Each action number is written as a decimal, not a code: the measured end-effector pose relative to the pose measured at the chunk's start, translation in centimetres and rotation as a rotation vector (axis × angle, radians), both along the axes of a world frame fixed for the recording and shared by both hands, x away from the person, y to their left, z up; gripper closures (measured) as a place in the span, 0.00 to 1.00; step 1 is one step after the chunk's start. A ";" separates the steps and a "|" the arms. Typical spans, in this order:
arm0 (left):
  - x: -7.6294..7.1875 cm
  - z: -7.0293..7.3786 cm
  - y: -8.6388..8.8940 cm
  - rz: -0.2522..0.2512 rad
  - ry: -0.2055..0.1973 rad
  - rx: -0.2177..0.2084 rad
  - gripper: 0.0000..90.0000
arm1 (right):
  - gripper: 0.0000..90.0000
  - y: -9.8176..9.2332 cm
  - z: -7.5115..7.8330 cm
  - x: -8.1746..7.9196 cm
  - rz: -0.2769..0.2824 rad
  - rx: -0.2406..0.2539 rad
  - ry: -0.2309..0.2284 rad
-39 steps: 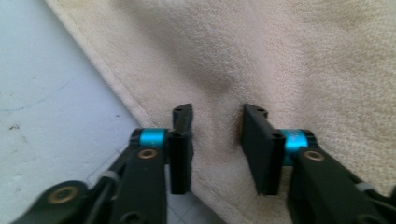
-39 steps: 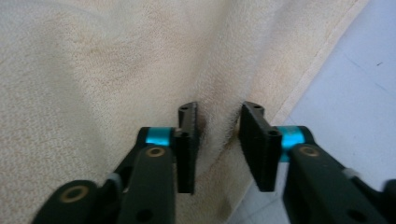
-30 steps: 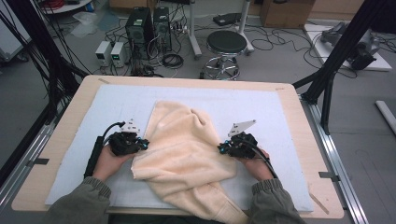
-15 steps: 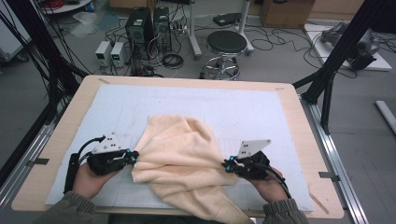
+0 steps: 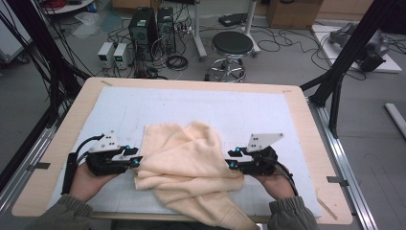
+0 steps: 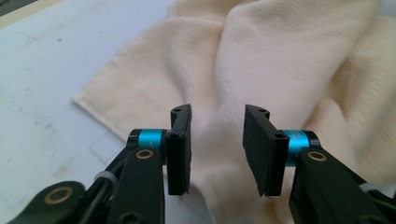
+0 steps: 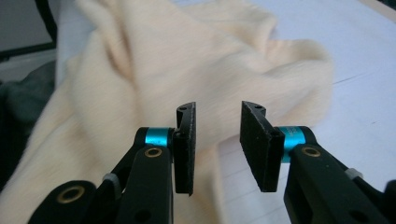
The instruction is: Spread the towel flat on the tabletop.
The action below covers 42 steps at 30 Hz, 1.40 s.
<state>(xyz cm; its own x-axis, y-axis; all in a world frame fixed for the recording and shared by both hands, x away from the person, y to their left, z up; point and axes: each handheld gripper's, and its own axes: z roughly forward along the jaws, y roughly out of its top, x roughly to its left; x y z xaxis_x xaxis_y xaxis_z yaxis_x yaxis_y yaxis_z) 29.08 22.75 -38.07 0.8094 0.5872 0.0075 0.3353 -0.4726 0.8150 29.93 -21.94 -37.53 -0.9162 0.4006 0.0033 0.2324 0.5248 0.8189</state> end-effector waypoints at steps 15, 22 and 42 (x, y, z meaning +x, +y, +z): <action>2.6 -3.5 -4.0 -0.137 0.170 0.068 0.83 | 0.90 3.5 -4.1 4.4 0.074 -0.043 0.198; 0.8 -2.5 -2.8 -0.126 0.112 0.056 0.94 | 0.99 3.9 -3.3 1.8 0.140 -0.024 0.164; -3.9 -1.7 0.9 -0.103 0.084 0.064 0.92 | 0.83 5.0 -0.1 -0.6 0.150 -0.022 0.043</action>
<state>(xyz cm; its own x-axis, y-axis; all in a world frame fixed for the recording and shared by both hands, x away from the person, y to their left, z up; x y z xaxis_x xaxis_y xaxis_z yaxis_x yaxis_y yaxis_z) 25.16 23.66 -39.72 0.8646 0.5017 -0.0283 0.3483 -0.5578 0.7533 29.34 -16.93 -37.60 -0.9650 0.2596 0.0368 0.1848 0.5738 0.7979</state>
